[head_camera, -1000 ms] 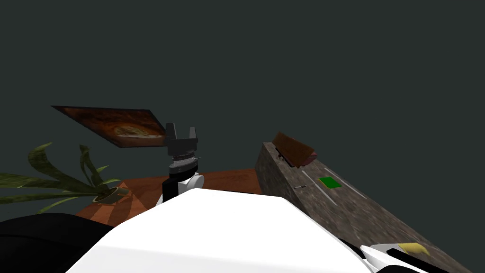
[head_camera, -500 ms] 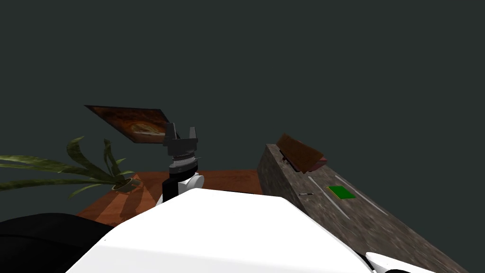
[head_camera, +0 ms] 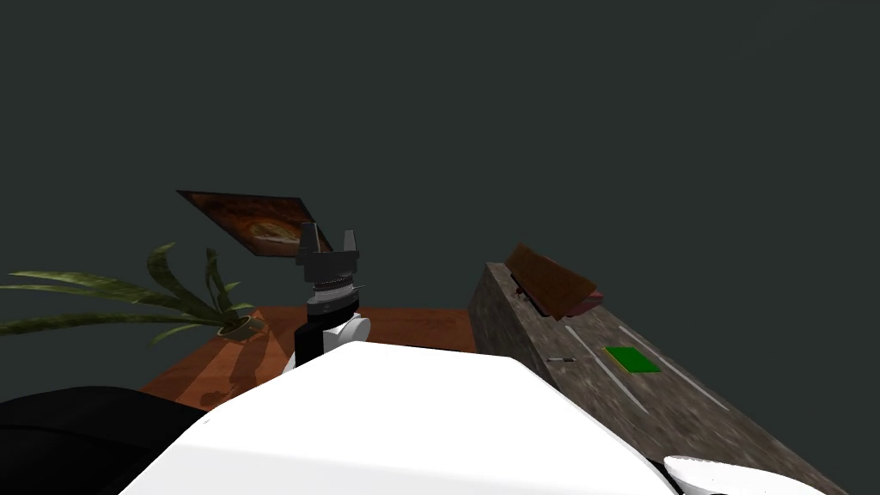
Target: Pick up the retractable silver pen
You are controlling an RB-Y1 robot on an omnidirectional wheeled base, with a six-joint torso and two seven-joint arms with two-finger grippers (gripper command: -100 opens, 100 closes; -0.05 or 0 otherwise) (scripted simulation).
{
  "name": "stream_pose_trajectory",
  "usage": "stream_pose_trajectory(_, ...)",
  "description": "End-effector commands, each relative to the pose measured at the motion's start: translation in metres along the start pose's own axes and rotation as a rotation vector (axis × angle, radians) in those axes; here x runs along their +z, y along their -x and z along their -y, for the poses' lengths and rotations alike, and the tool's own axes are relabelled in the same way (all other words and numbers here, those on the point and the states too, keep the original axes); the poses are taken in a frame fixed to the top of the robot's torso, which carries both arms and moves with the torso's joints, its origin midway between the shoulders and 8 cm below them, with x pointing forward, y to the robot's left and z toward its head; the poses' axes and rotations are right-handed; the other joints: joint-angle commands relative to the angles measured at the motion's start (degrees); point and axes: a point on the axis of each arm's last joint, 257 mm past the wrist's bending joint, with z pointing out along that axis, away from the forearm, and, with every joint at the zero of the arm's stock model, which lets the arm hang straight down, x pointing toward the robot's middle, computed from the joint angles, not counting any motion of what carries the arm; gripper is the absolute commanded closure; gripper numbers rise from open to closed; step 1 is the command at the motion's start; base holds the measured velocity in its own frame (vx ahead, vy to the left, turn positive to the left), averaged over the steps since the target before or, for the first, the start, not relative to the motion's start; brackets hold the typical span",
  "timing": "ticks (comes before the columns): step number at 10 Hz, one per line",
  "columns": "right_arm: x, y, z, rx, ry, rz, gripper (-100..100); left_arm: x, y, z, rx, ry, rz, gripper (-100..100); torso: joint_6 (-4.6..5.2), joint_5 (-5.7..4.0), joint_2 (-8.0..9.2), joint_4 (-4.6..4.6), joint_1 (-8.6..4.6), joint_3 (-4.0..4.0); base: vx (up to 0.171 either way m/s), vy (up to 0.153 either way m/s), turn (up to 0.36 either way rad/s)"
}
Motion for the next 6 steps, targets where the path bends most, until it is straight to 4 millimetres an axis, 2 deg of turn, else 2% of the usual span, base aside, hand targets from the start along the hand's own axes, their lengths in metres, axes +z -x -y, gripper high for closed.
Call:
stream_pose_trajectory(1,-0.003,-0.020,0.007,-0.041,-0.030,-0.063,-100,0.000,0.000,0.000,0.000,0.000,0.000,0,0.00,0.00,0.00,0.00,0.00,0.00,0.011,-0.011,0.199)
stream_pose_trajectory(3,-0.004,-0.019,0.011,-0.093,-0.028,-0.077,-100,0.000,0.000,0.000,0.000,0.000,0.000,0,0.00,0.00,-0.01,0.00,-0.02,0.00,0.009,-0.013,0.054)
stream_pose_trajectory(4,-0.006,-0.037,0.017,-0.106,-0.056,-0.124,-100,0.000,0.000,0.000,0.000,0.000,0.000,0,0.01,0.00,0.01,0.01,0.01,0.01,0.010,-0.009,0.210)
stream_pose_trajectory(6,-0.007,-0.035,0.020,-0.150,-0.053,-0.135,-100,0.000,0.000,0.000,0.000,0.000,0.000,0,0.00,0.00,-0.01,0.00,-0.01,0.00,0.010,-0.013,0.051)
